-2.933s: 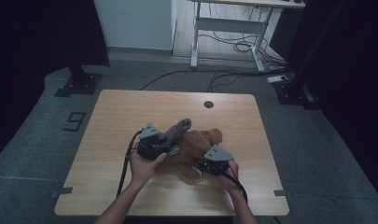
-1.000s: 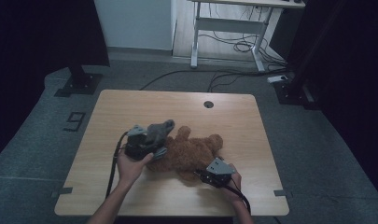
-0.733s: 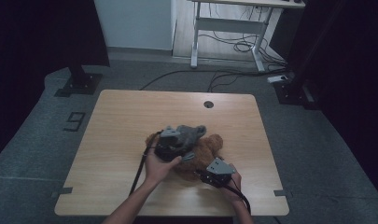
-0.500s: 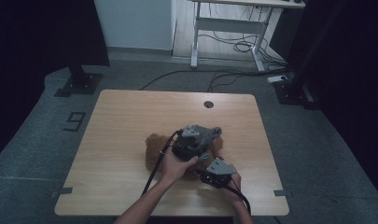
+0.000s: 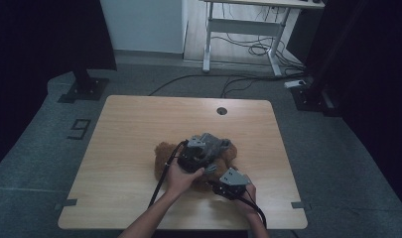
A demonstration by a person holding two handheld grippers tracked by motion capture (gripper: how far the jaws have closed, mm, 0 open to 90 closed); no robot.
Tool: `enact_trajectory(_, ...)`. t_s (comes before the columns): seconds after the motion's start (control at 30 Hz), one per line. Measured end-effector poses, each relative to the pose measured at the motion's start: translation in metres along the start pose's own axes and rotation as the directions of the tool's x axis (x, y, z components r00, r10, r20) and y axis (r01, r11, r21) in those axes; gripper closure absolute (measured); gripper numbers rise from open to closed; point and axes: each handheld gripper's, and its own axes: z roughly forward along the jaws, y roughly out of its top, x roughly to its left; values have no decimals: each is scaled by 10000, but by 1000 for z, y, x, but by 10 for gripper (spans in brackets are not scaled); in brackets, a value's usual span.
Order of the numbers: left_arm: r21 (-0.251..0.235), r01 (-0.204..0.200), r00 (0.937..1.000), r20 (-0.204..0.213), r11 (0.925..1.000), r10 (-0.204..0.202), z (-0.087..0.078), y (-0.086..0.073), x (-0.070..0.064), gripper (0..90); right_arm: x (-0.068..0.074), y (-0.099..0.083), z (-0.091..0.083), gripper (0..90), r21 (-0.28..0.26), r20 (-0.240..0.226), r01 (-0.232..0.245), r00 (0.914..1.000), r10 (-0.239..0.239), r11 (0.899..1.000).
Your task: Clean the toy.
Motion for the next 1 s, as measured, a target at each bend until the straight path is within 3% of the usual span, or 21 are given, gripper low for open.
enact_trajectory(0.13, -128, 163, 9992, -360, 9998, -167, -12, -6, 14, 788, 0, 0, 0, 441, -17, -2, -32, 10000, 32, 10000)
enact_trajectory(0.33, -362, 717, 9940, -804, 9968, -745, -40, -23, 47, 788, -1, -1, 0, 442, -35, -25, -68, 10000, 68, 10000)
enact_trajectory(0.43, -648, 615, 9914, -1114, 9960, -685, -58, -34, 58, 787, -1, -1, 0, 442, -29, -6, -92, 10000, 92, 10000)
enact_trajectory(0.63, -1097, 1289, 9766, -1585, 9856, -1453, -90, -58, 88, 786, 0, -1, 0, 442, -12, 19, -146, 9999, 146, 9999)
enact_trajectory(0.77, -815, 1648, 9604, -2135, 9830, -1787, -94, -80, 105, 785, -1, -1, 0, 442, -29, 7, -185, 9998, 185, 9998)
enact_trajectory(0.83, -600, 1859, 9561, -2190, 9807, -1946, -92, -91, 111, 784, -1, -1, 0, 442, -50, -3, -233, 9997, 233, 9997)
enact_trajectory(0.93, -655, 2069, 9542, -2069, 9762, -2161, -91, -98, 115, 785, -1, -1, 0, 441, -43, -2, -269, 9996, 269, 9996)
enact_trajectory(1.0, -739, 2059, 9562, -1967, 9758, -2167, -93, -94, 112, 787, -1, -1, 0, 442, -55, 9, -296, 9996, 296, 9995)
